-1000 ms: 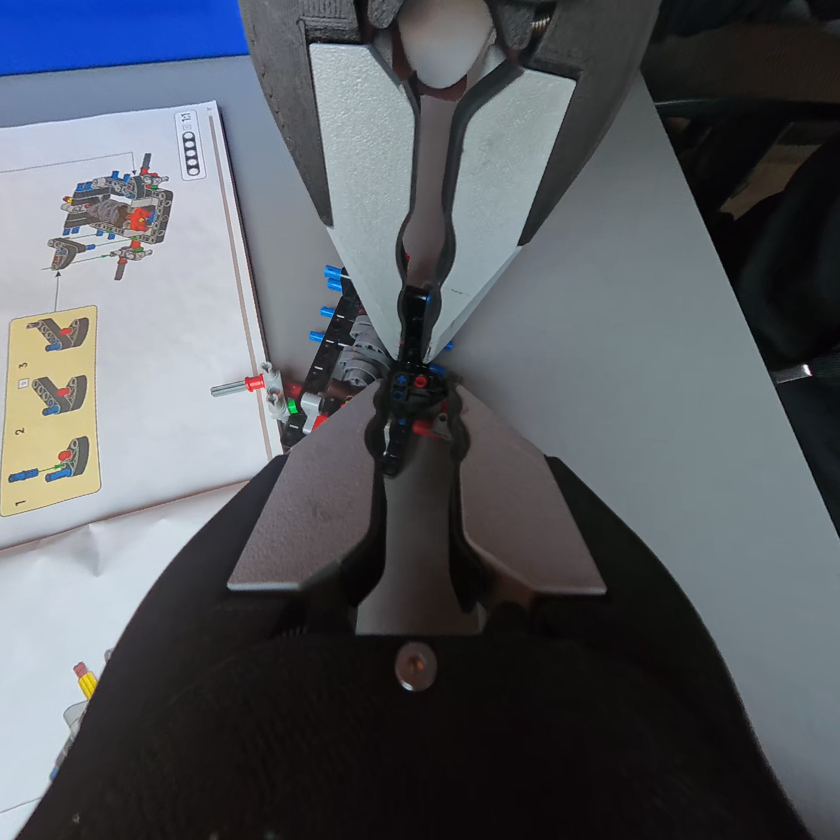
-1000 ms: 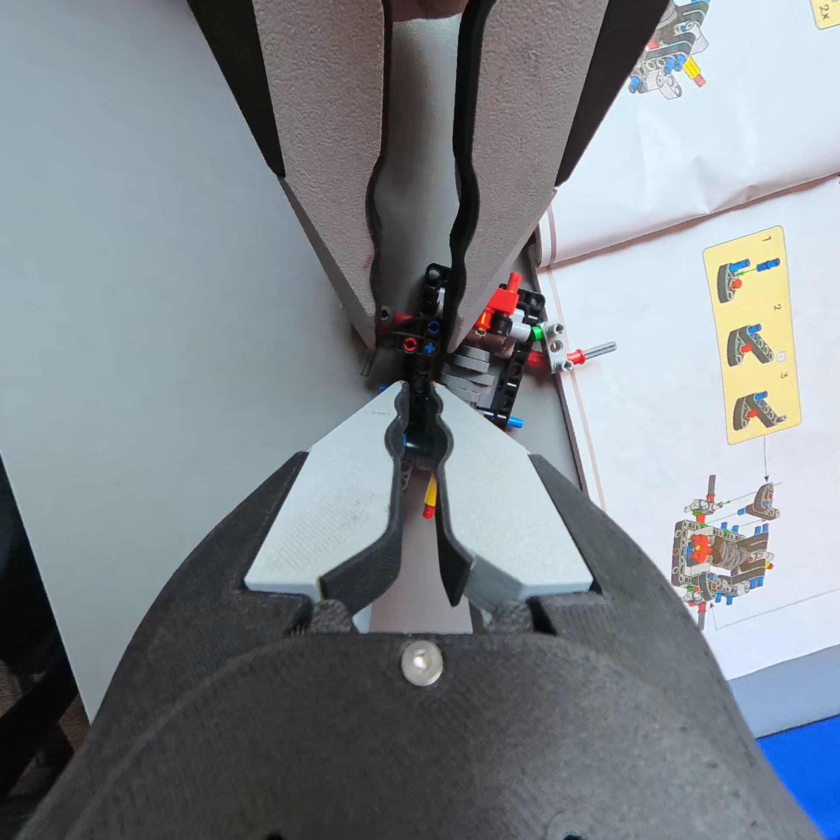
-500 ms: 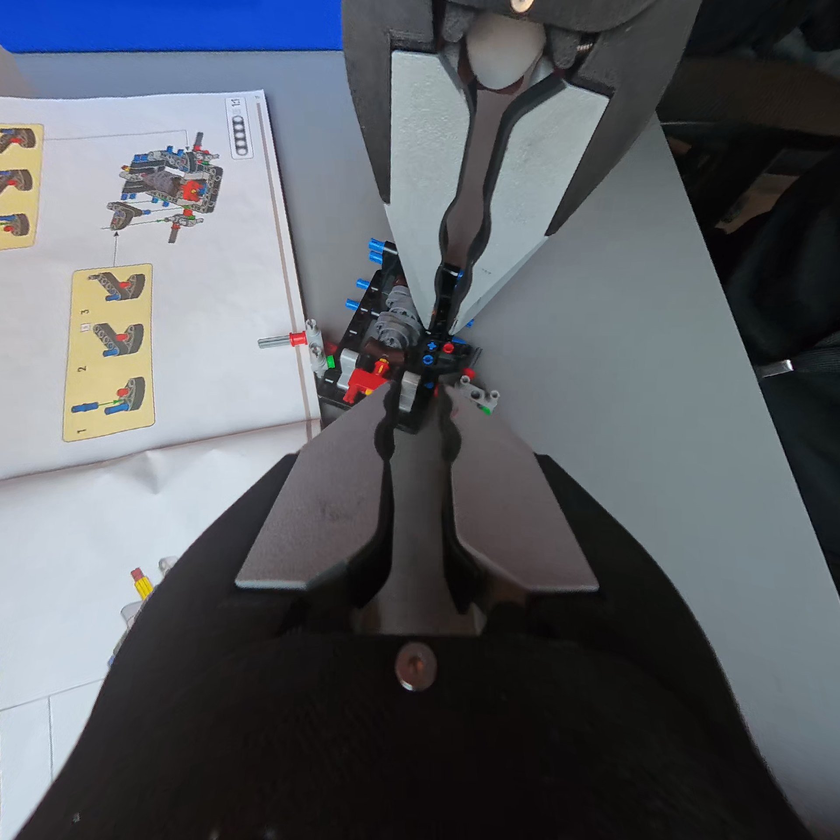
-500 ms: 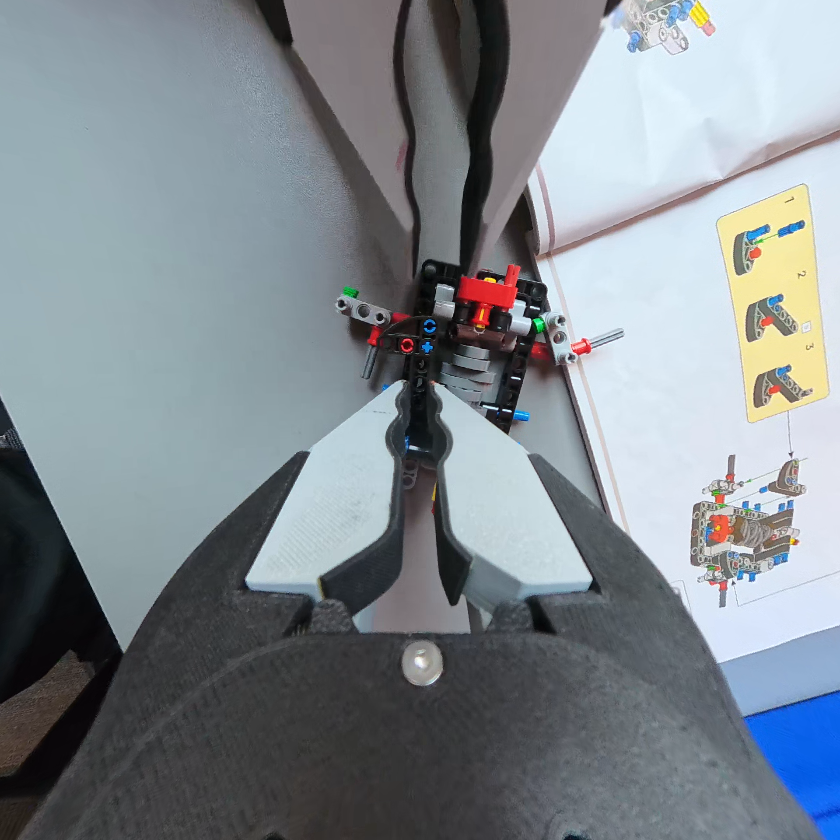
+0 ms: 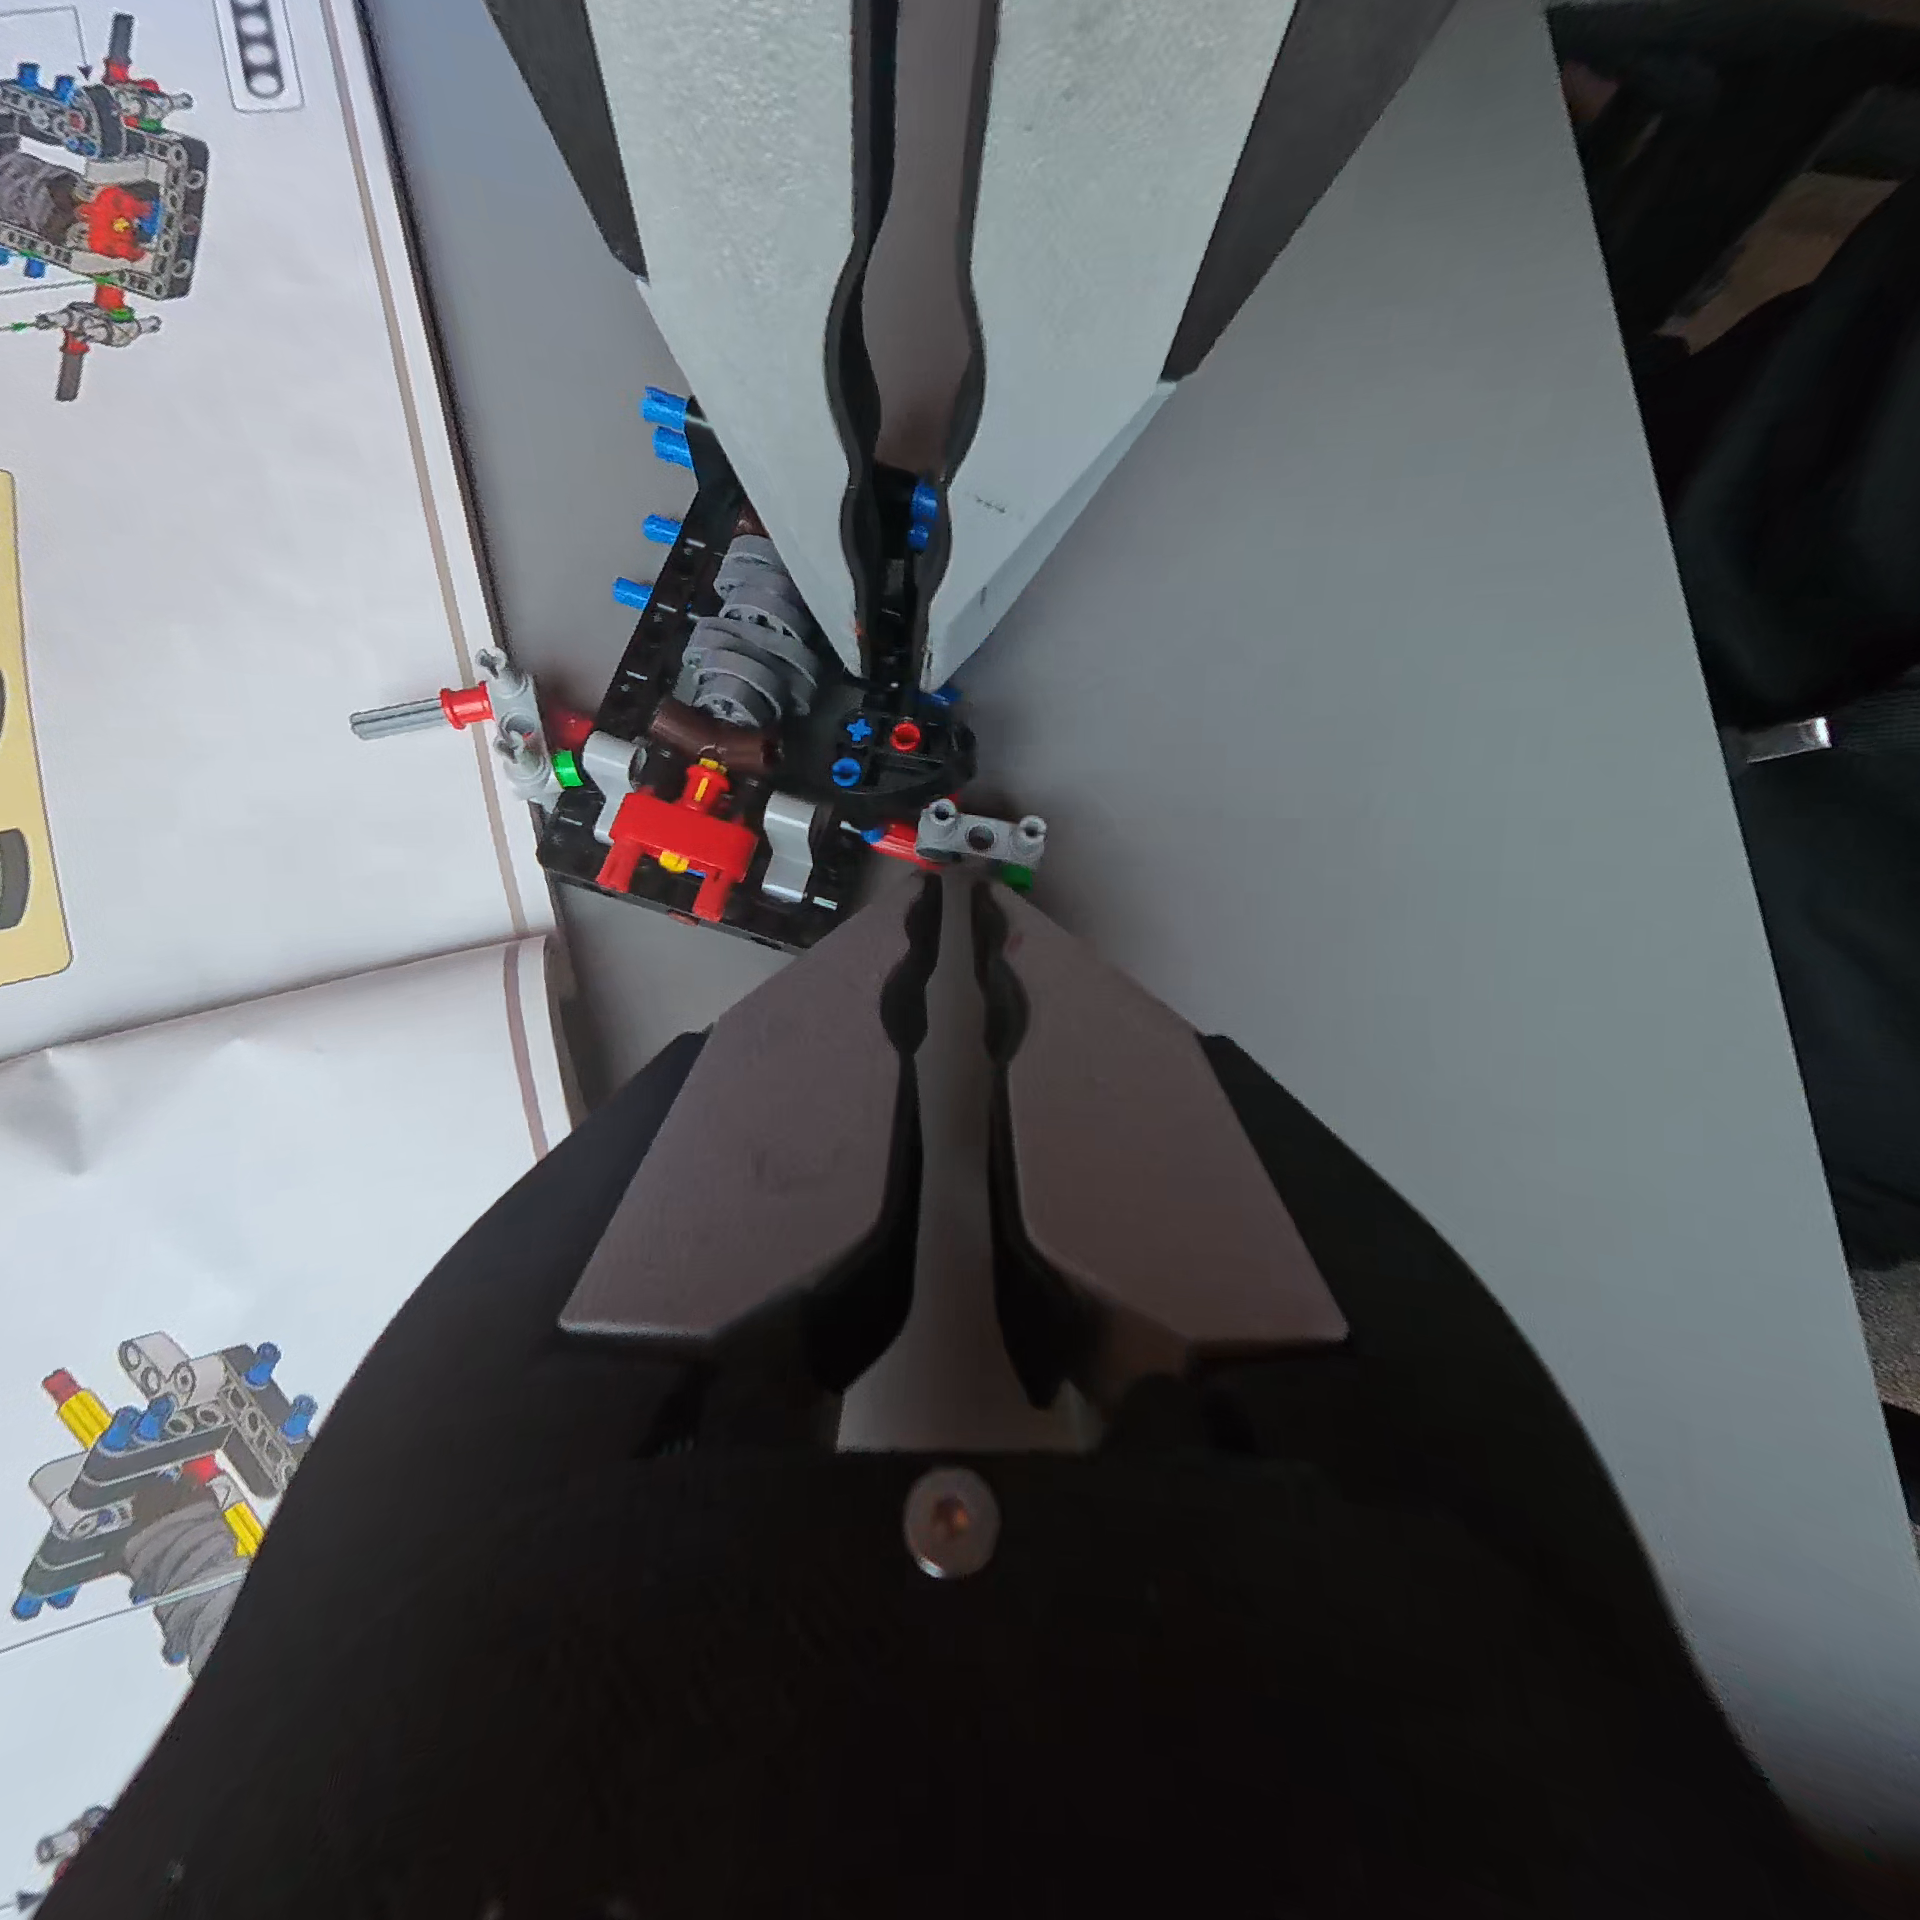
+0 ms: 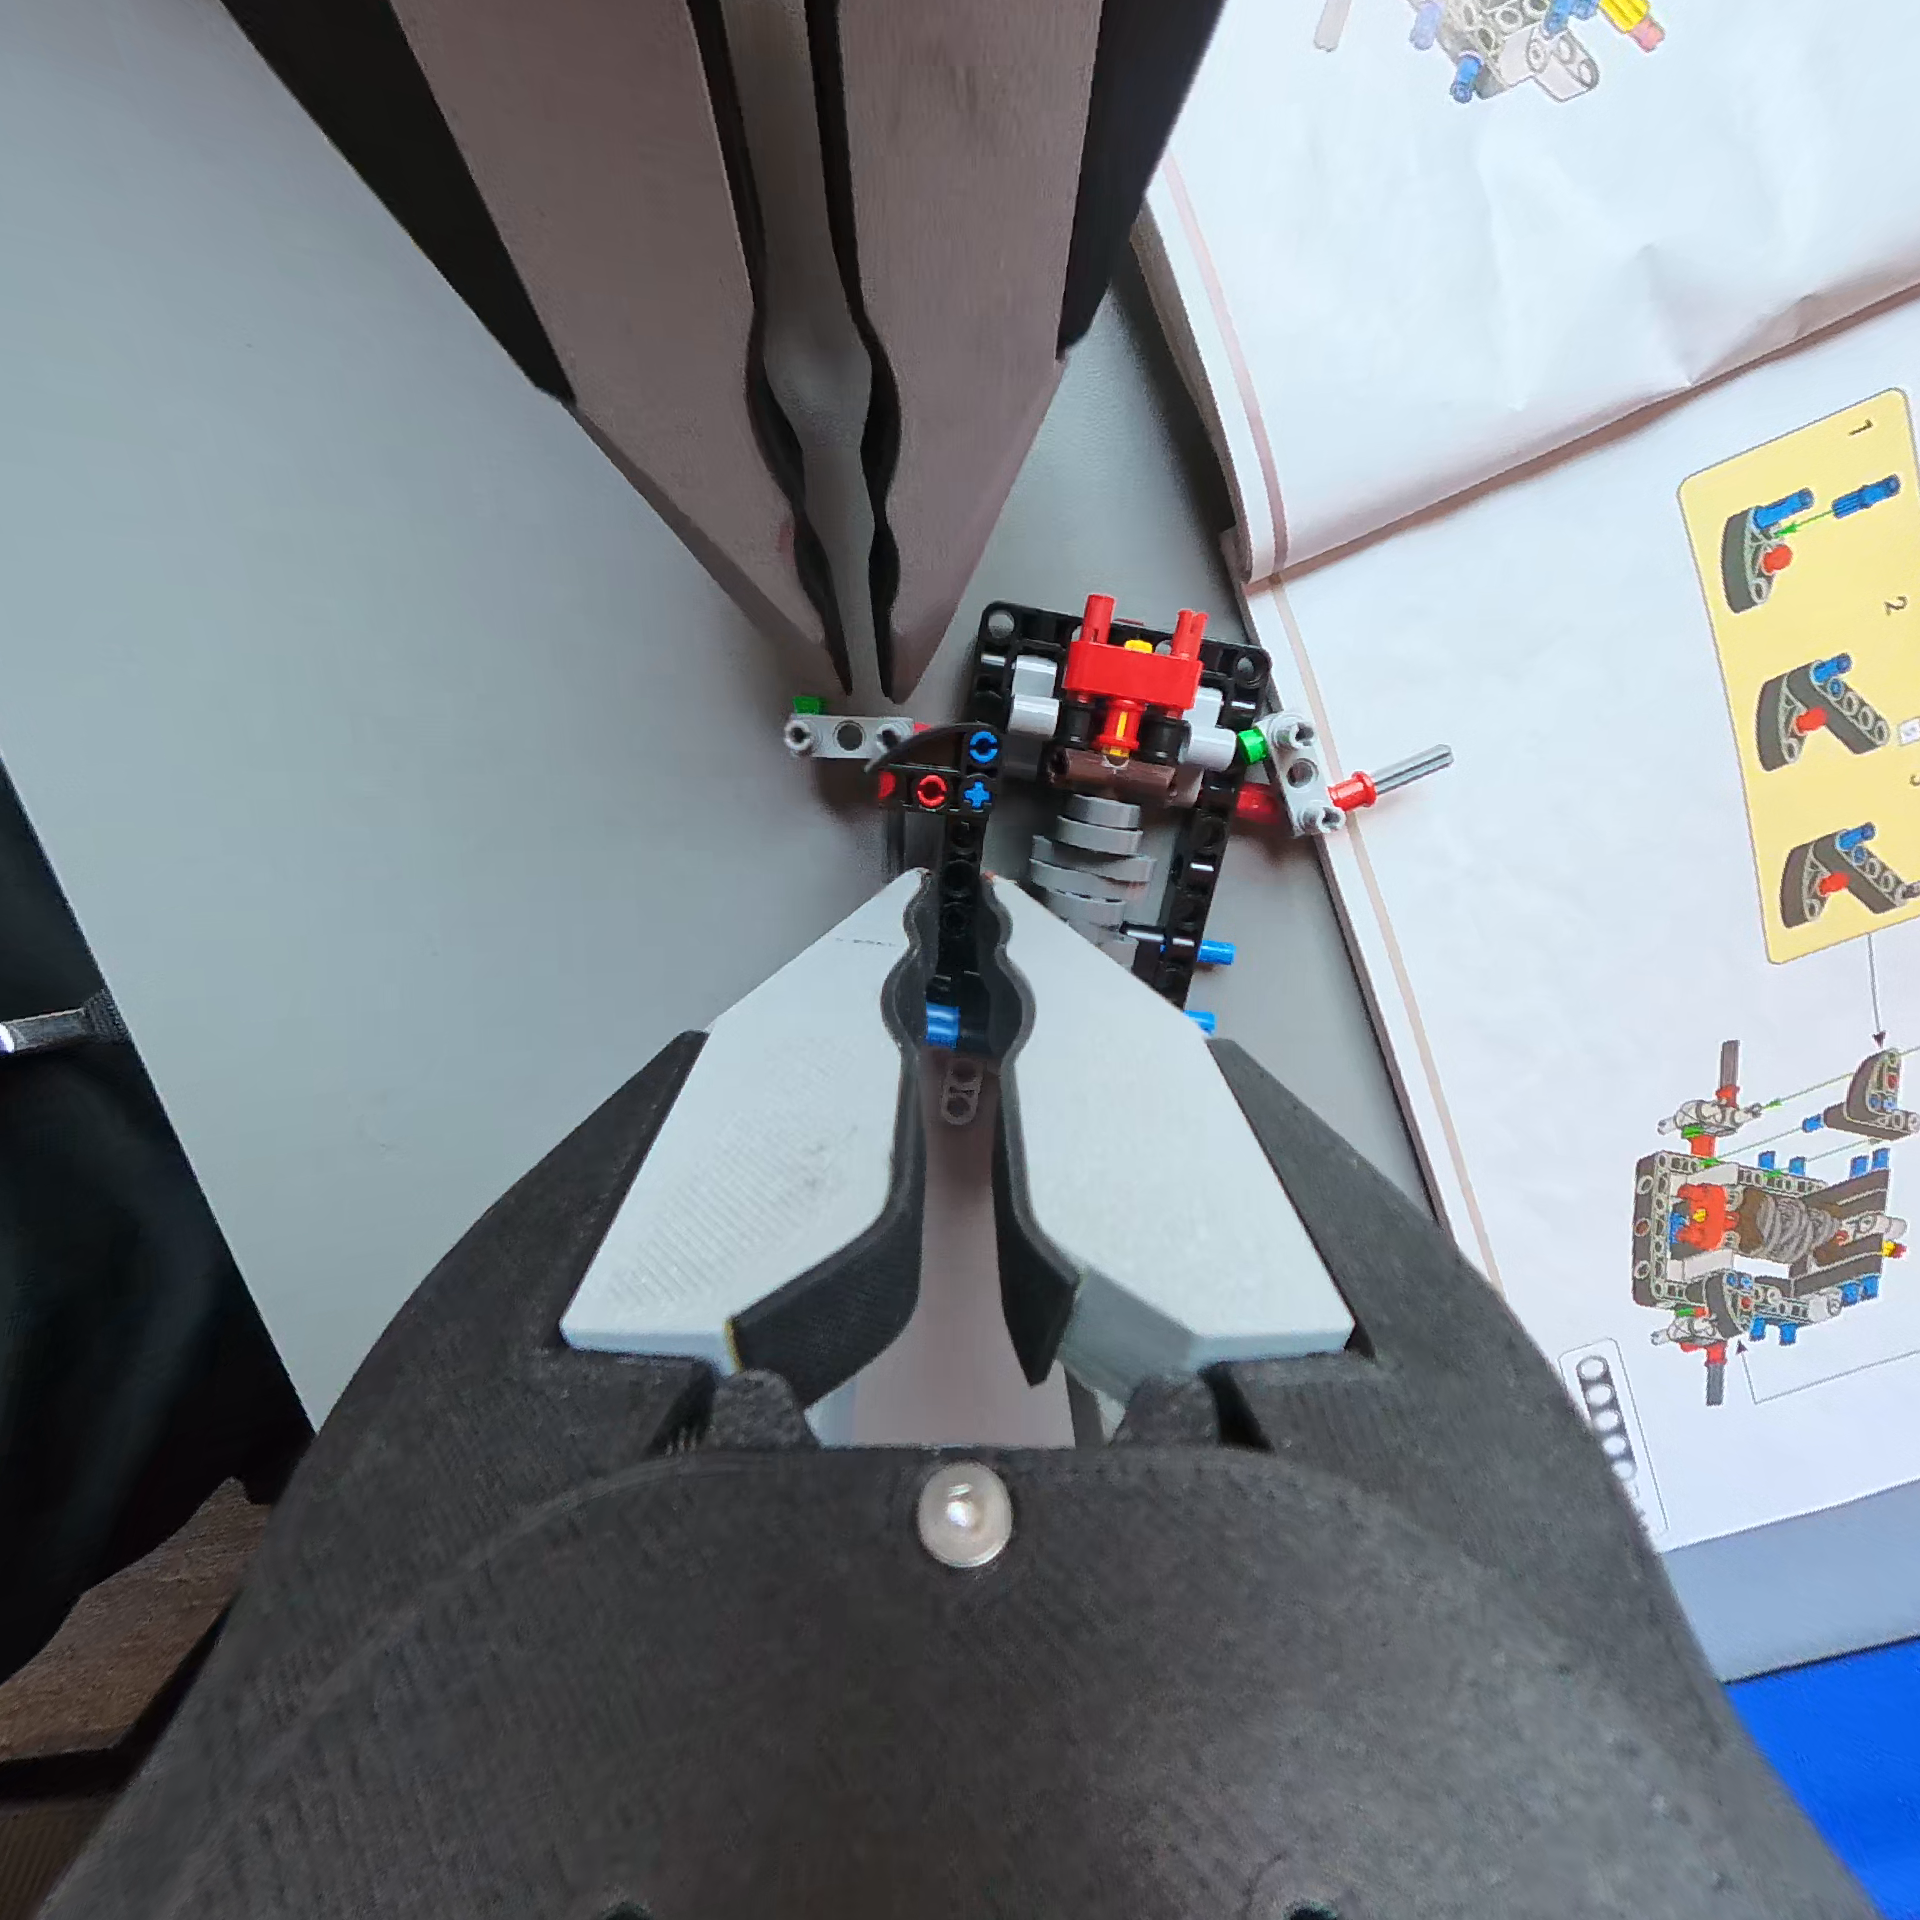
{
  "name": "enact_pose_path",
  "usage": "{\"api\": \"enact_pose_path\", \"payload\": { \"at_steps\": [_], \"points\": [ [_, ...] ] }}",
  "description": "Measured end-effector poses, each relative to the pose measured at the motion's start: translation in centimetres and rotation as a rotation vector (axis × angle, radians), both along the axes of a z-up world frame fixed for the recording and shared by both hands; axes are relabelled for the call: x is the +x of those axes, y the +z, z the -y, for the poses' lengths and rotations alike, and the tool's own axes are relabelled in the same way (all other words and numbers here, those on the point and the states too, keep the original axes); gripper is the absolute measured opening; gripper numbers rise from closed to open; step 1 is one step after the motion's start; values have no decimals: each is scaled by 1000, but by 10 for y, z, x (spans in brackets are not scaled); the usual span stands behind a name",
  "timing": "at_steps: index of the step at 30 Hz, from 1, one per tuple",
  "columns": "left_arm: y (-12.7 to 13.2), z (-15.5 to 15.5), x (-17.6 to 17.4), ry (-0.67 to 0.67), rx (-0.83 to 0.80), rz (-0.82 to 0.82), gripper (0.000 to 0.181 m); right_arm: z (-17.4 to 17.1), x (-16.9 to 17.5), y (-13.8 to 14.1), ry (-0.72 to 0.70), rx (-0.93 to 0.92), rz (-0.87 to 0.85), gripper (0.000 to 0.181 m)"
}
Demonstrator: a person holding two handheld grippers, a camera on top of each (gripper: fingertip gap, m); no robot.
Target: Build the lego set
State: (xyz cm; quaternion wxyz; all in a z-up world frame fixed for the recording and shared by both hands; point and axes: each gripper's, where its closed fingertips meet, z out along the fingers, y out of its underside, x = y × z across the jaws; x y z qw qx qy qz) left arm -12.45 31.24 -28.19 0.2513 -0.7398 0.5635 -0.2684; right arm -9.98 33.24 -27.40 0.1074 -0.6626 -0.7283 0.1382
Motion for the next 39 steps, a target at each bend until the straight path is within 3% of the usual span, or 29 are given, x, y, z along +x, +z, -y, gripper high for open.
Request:
{"api": "enact_pose_path", "payload": {
  "at_steps": [5, 11, 12, 16, 23, 27, 33, 39],
  "points": [
    [-9, 0, -3, -4, -22, -23, 0, -2, -1, 0, -4, -8, 3, 3],
    [2, -22, -16, 85, 77, -13, 0, -2, 0, 0, -9, -17, 2, 3],
    [3, -29, -19, 114, 107, -23, 9, -2, 0, 0, -13, -23, -1, 3],
    [12, -32, -20, 121, 145, 2, 13, -3, 1, 0, -26, -32, -4, 3],
    [-10, -22, -11, 84, 99, -71, 16, -7, 7, 0, -30, -31, -4, 3],
    [-9, -13, 2, 52, 44, -25, 4, -9, 16, 0, -32, -43, -17, 3],
    [-5, -7, 14, 22, 31, -3, 4, -10, 27, 1, -23, -41, -22, 3],
    [6, -39, -6, 116, 123, -4, 17, -11, 25, 6, -6, -22, -34, 3]
  ]
}}
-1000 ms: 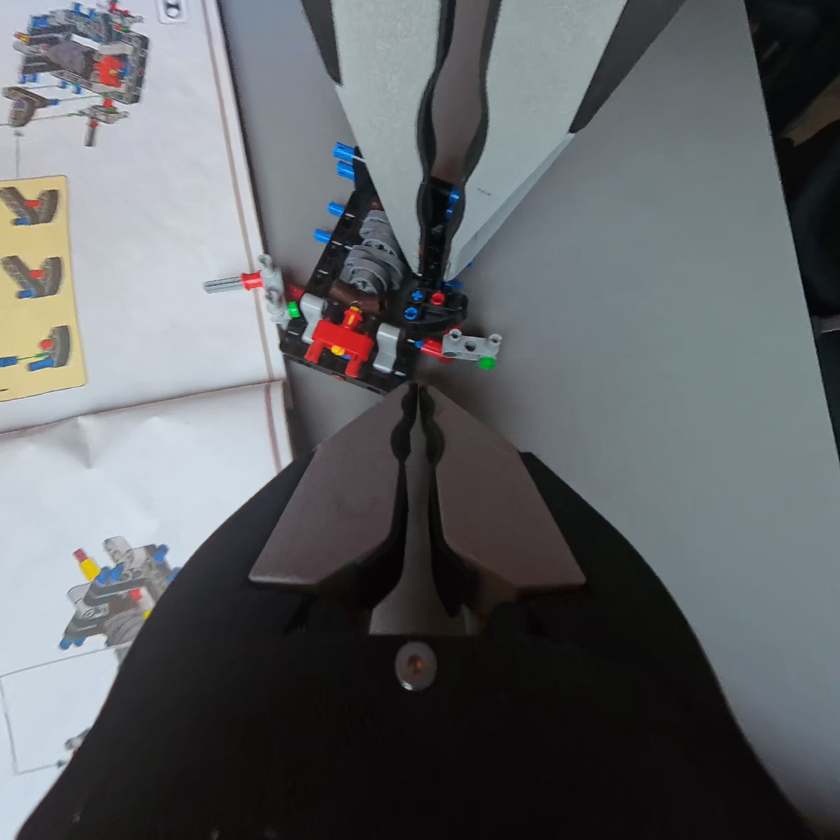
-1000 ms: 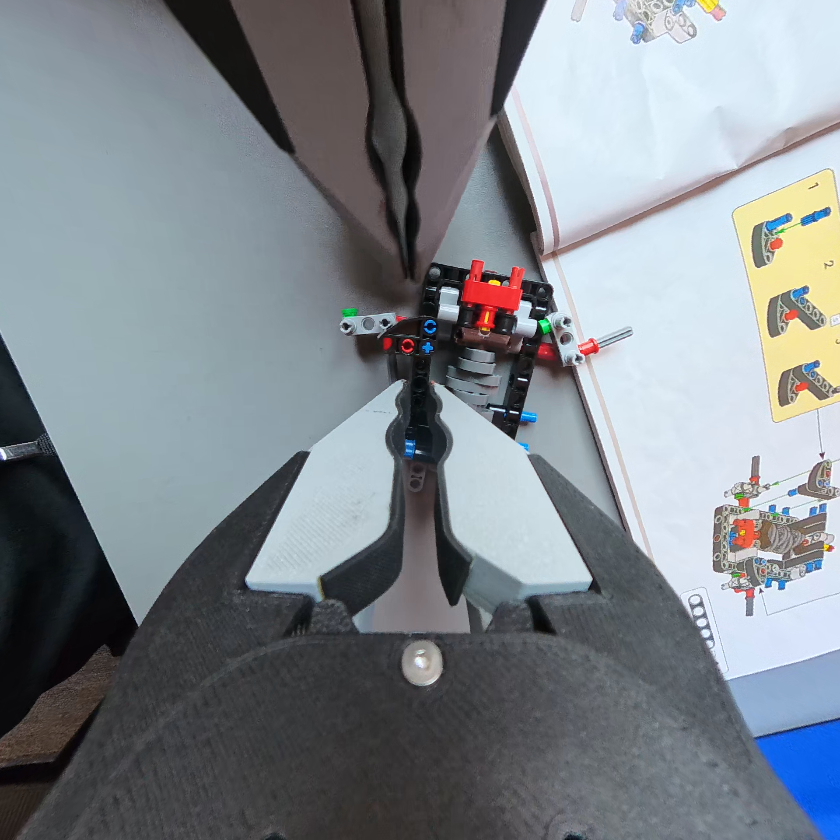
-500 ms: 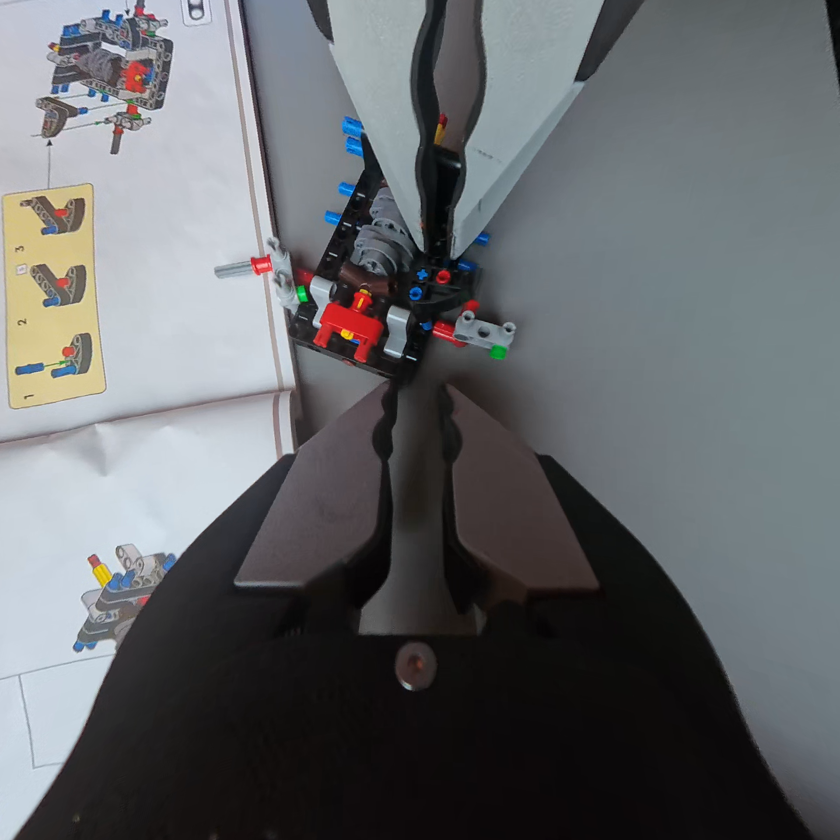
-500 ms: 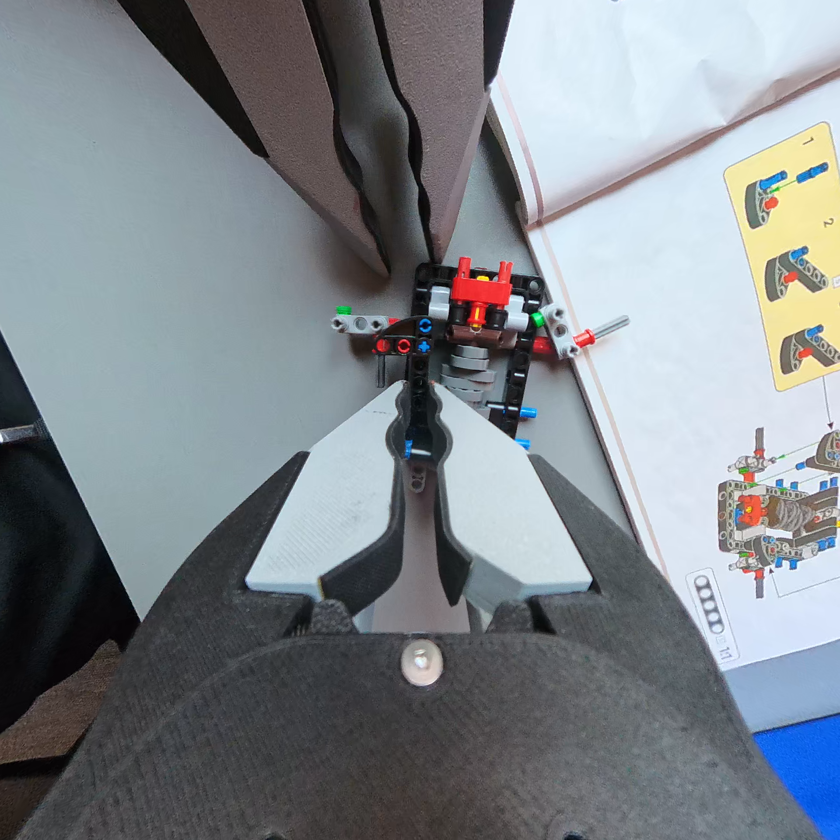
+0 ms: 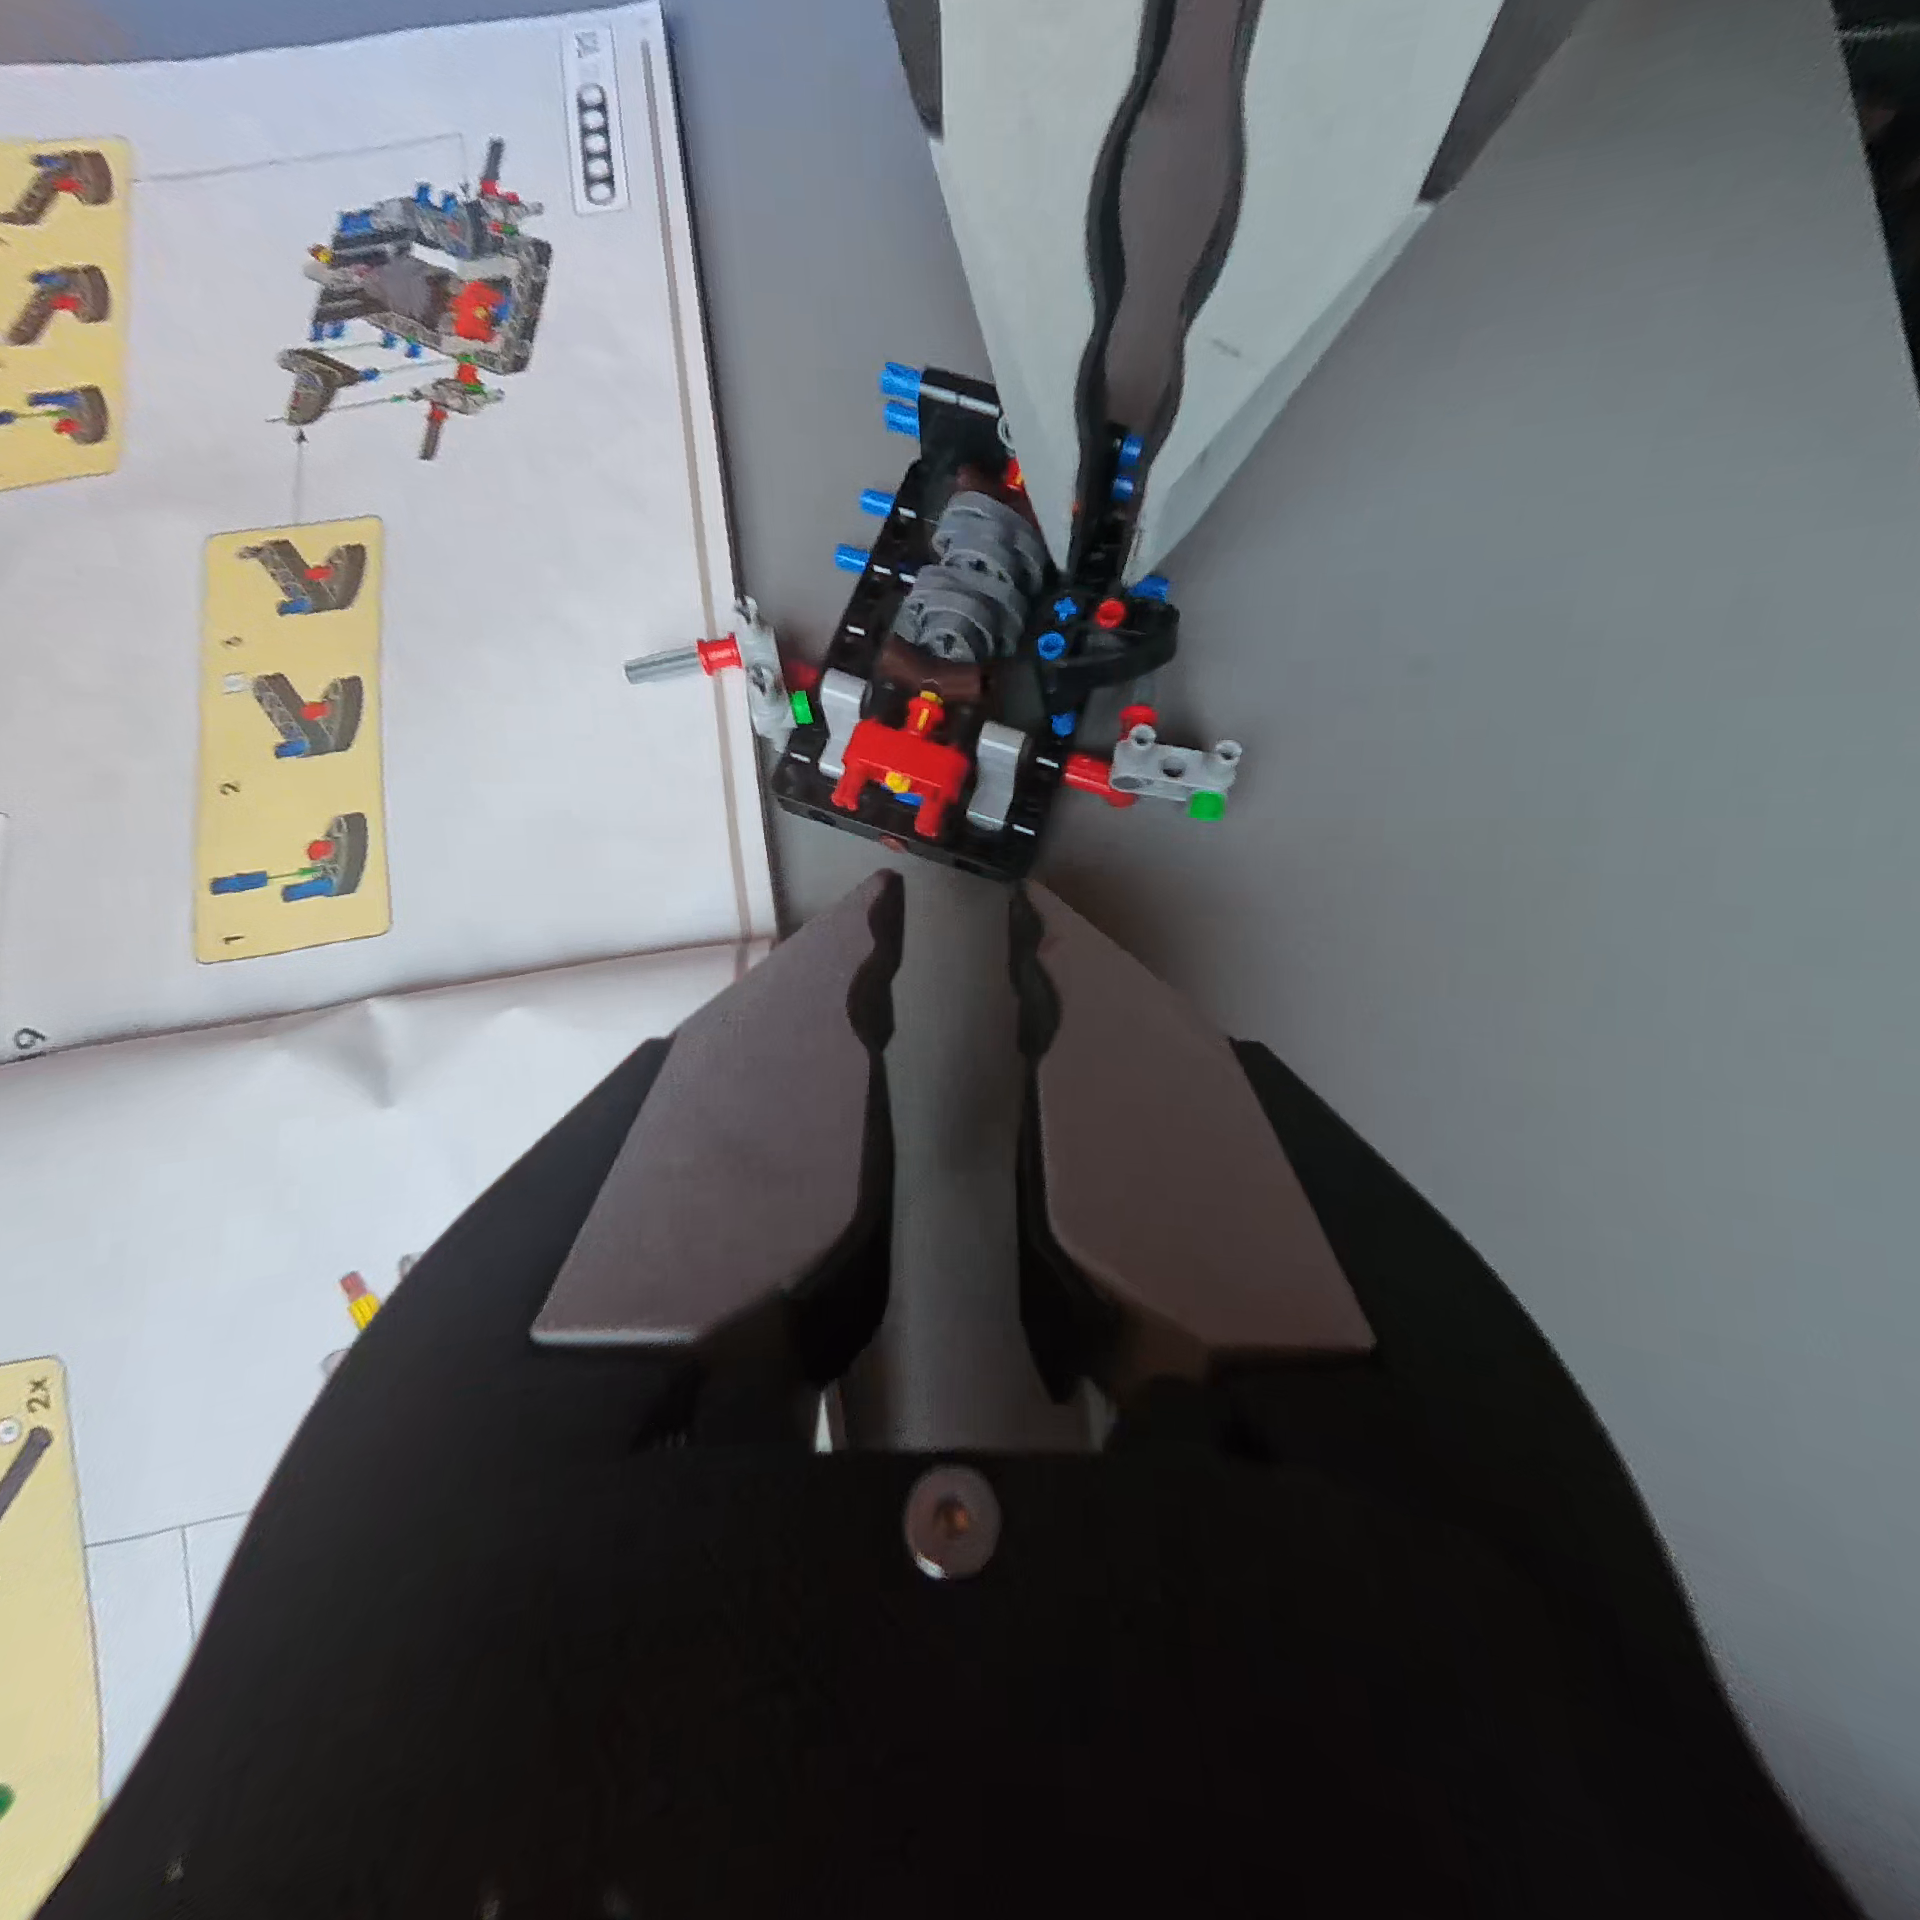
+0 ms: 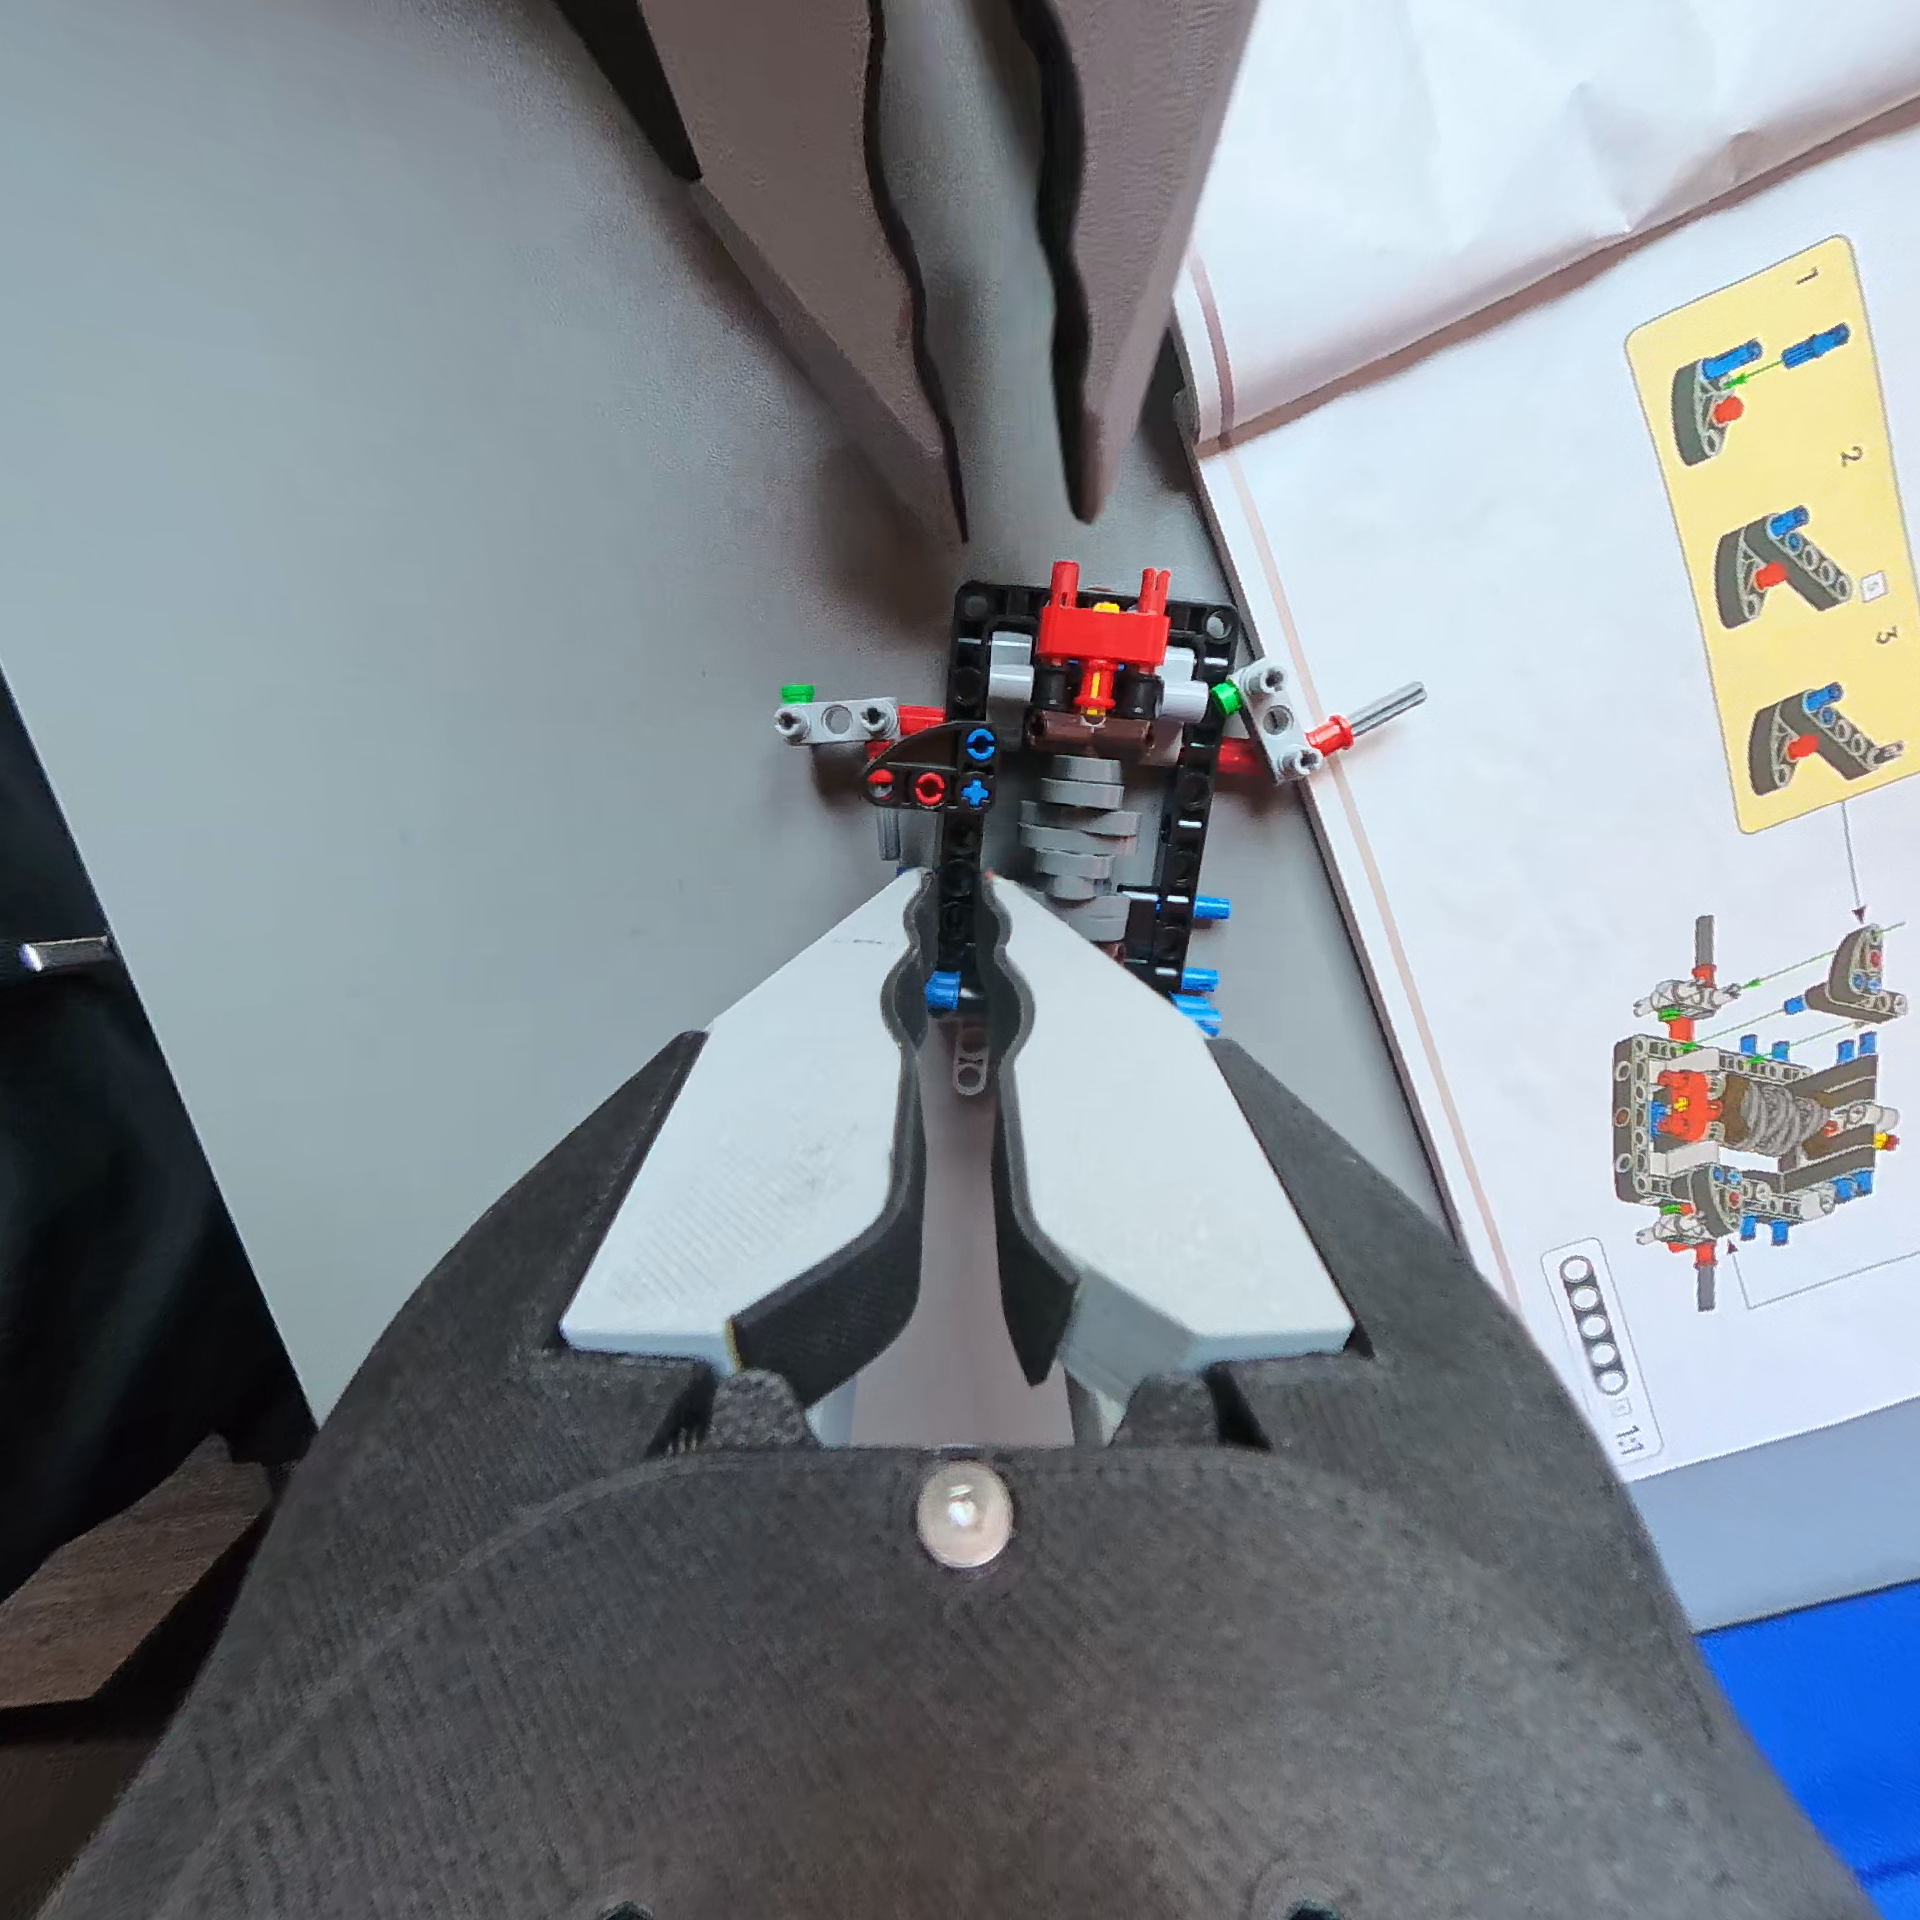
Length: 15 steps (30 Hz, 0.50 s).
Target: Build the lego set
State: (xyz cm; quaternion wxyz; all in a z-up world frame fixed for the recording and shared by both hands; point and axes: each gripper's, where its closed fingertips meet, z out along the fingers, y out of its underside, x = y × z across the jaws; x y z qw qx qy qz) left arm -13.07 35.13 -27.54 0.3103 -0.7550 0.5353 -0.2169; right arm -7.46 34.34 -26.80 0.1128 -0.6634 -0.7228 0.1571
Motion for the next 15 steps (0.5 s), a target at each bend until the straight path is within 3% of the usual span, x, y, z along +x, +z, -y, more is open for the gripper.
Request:
{"api": "enact_pose_path", "payload": {
  "at_steps": [6, 15],
  "points": [
    [18, -9, 3, -44, 23, 48, 32, 2, -5, -1, 17, 7, 4, 3],
    [-2, 1, 16, -143, -27, 3, 23, -1, -6, -3, -6, 17, 1, 3]
  ]
}}
